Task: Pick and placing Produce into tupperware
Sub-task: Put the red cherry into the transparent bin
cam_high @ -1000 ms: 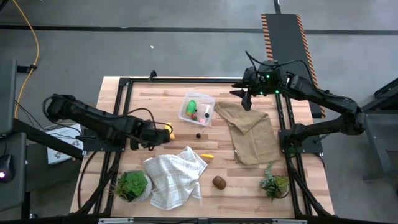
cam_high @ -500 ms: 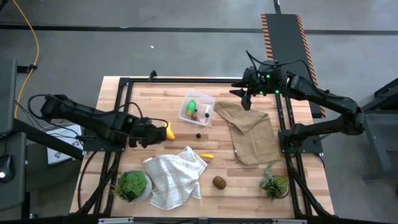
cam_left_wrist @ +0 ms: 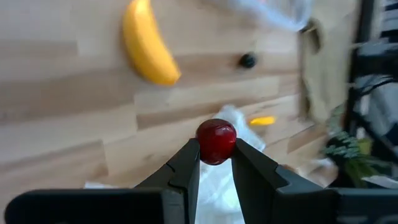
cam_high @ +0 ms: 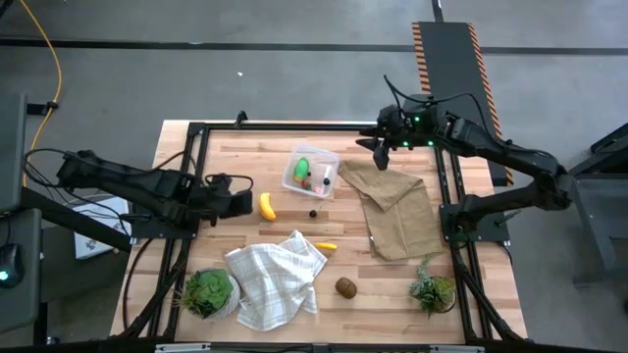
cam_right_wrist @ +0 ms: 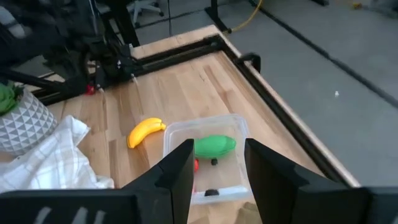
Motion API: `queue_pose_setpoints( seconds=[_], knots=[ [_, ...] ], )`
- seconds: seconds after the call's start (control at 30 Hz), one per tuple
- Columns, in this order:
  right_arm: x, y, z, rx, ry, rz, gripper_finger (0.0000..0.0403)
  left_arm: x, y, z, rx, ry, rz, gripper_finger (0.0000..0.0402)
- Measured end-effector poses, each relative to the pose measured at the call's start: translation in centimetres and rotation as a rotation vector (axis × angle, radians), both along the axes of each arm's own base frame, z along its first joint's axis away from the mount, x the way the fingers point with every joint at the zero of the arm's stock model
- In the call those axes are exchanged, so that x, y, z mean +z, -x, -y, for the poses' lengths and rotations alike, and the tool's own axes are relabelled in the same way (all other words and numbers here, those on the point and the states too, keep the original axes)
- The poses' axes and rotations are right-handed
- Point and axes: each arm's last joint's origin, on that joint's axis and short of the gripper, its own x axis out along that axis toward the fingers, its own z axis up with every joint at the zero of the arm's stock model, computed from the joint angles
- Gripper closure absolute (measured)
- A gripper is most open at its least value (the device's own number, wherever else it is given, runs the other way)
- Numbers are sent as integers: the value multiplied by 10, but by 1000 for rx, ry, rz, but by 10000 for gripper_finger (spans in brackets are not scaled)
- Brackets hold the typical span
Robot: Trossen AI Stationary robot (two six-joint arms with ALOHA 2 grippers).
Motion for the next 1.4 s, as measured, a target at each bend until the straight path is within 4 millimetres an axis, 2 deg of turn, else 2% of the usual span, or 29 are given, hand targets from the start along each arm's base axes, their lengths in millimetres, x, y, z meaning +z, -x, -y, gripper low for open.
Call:
queue_pose_setpoints(
  seconds=[0.33,0.57,0.83,1.2,1.4],
  knots=[
    [-7,-12,5,-27,-84,19,269,22,27,-8,6,-249,130,325],
    [0,-17,7,-47,-131,121,269,37,50,-13,8,-434,212,325],
    [8,-20,5,38,-207,223,269,60,71,-17,-81,-695,330,325],
    [8,-25,-7,42,-266,225,269,103,92,-20,-205,-929,238,325],
    [8,-28,-15,16,-247,221,269,122,101,-21,-237,-962,150,325]
  ],
)
